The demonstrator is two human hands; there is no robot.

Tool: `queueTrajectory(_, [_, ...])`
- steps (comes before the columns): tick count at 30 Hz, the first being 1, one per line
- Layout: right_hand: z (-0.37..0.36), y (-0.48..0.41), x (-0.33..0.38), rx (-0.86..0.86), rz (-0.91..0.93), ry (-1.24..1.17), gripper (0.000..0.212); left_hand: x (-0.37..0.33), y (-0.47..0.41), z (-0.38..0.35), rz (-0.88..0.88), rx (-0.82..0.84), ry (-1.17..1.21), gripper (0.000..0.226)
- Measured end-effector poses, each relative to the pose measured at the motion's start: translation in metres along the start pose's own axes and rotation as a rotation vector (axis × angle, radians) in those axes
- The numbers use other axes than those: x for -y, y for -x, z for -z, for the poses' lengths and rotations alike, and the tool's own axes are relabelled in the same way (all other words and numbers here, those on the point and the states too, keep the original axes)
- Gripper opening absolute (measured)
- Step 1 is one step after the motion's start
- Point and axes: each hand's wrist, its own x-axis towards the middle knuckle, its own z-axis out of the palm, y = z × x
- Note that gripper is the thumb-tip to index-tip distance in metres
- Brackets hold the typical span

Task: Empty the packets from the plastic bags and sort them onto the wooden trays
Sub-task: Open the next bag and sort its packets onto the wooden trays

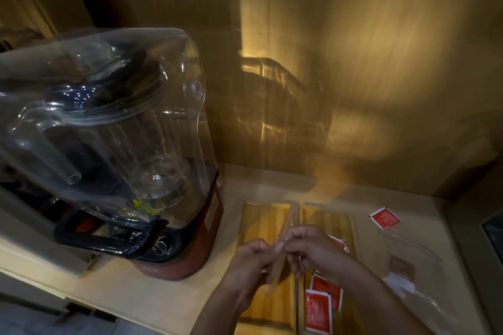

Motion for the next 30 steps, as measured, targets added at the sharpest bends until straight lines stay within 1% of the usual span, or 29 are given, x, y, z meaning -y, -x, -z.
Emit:
queueTrajectory(4, [-0.003,0.001,-0.001,-0.067,0.002,0.034,0.010,-0.004,0.001,-0.001,-0.040,0.004,-0.144,0.027])
queueTrajectory(8, [-0.004,0.001,-0.004,-0.092,-0.087,0.034,0.012,-0.004,0.000,-0.005,-0.108,-0.027,-0.332,0.021])
queueTrajectory(12, [-0.001,0.002,-0.006,-0.025,-0.184,0.065,0.016,0.000,0.002,-0.009,-0.074,-0.024,-0.346,0.017])
queueTrajectory(15, [0.000,0.006,-0.004,0.086,-0.227,0.082,0.007,-0.001,0.002,-0.008,-0.058,-0.035,-0.314,0.019])
queueTrajectory(16, [-0.001,0.007,-0.004,0.098,-0.229,0.091,0.006,-0.002,0.002,-0.009,-0.059,-0.036,-0.320,0.018])
queueTrajectory(18, [-0.004,0.006,-0.005,0.056,-0.213,0.100,0.004,-0.005,0.000,-0.009,-0.050,-0.027,-0.354,0.014])
queueTrajectory(20, [-0.006,0.004,-0.007,-0.008,-0.169,0.125,0.009,-0.007,-0.001,-0.008,-0.006,0.001,-0.415,0.012])
queueTrajectory(22, [-0.005,0.004,-0.010,-0.032,-0.127,0.140,0.020,-0.011,-0.003,-0.003,0.045,0.069,-0.497,0.012])
queueTrajectory(25, [-0.002,0.005,-0.011,-0.052,-0.100,0.127,0.024,-0.013,-0.003,0.005,0.078,0.179,-0.452,0.011])
queueTrajectory(27, [-0.001,0.005,-0.011,-0.063,-0.090,0.159,0.028,-0.014,-0.002,0.005,0.043,0.180,-0.449,0.013])
queueTrajectory(30, [-0.002,0.005,-0.012,-0.099,-0.052,0.227,0.041,-0.011,-0.003,-0.001,-0.046,0.119,-0.594,0.020])
